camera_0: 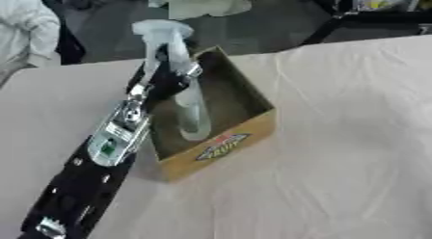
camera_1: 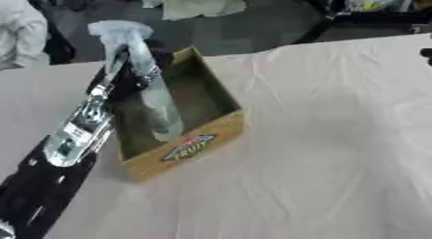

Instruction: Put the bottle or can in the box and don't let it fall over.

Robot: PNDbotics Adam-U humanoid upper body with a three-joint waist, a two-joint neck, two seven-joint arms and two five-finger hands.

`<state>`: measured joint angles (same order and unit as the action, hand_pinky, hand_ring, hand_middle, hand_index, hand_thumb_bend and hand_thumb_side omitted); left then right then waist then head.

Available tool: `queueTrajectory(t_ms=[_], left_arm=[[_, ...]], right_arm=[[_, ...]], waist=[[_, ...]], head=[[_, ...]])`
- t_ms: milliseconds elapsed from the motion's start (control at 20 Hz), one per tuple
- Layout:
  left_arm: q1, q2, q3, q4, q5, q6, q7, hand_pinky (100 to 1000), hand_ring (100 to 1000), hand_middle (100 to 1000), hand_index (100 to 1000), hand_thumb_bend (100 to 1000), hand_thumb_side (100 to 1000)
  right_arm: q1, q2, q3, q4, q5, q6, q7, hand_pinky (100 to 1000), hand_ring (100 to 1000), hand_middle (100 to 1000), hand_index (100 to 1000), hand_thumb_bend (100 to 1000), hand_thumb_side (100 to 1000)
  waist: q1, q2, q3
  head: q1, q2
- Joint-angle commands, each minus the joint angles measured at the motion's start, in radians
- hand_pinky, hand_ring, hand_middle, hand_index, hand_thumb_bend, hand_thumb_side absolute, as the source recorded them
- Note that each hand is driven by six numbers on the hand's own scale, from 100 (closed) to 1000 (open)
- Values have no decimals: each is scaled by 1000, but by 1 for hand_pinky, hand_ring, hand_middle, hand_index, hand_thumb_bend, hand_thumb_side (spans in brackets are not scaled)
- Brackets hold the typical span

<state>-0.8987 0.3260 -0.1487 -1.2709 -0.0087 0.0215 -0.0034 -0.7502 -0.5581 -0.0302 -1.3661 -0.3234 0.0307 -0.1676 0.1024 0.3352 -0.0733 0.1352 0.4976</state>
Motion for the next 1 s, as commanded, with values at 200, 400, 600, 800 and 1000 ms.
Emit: queueTrajectory(t_ms=[200, 400, 600, 800, 1000], left_arm=[[-5, 43, 8, -33, -42, 34, -45, 946, 897, 860, 830, 625, 621], [6, 55, 10, -39, -67, 47, -72, 956, 905, 867, 840, 635, 638], [22, 71, 16, -53, -77, 54, -92, 956, 905, 865, 845, 628, 653], [41, 85, 26, -65, -70, 62, -88, 956, 905, 864, 843, 620, 662], [58, 97, 34, -79, -60, 65, -80, 956, 903, 862, 842, 614, 667]], right_arm=[[-12, -25, -12, -10, -10, -3, 0, 870, 743, 784, 846, 100, 769], [-11, -26, -12, -11, -10, -4, 1, 870, 743, 784, 846, 100, 768], [-8, -27, -13, -10, -10, -4, 1, 870, 743, 785, 846, 100, 770], [-7, -29, -14, -9, -9, -4, 1, 870, 744, 785, 845, 100, 769], [-6, -30, -15, -10, -10, -5, 1, 870, 744, 786, 845, 100, 768]], waist=[[-5, -33, 5], [-6, -36, 6], [-4, -37, 9], [-4, -38, 13], [-6, -39, 16]], head=[[1, -4], [-1, -6], [-4, -8], [-6, -9], [-8, -9]])
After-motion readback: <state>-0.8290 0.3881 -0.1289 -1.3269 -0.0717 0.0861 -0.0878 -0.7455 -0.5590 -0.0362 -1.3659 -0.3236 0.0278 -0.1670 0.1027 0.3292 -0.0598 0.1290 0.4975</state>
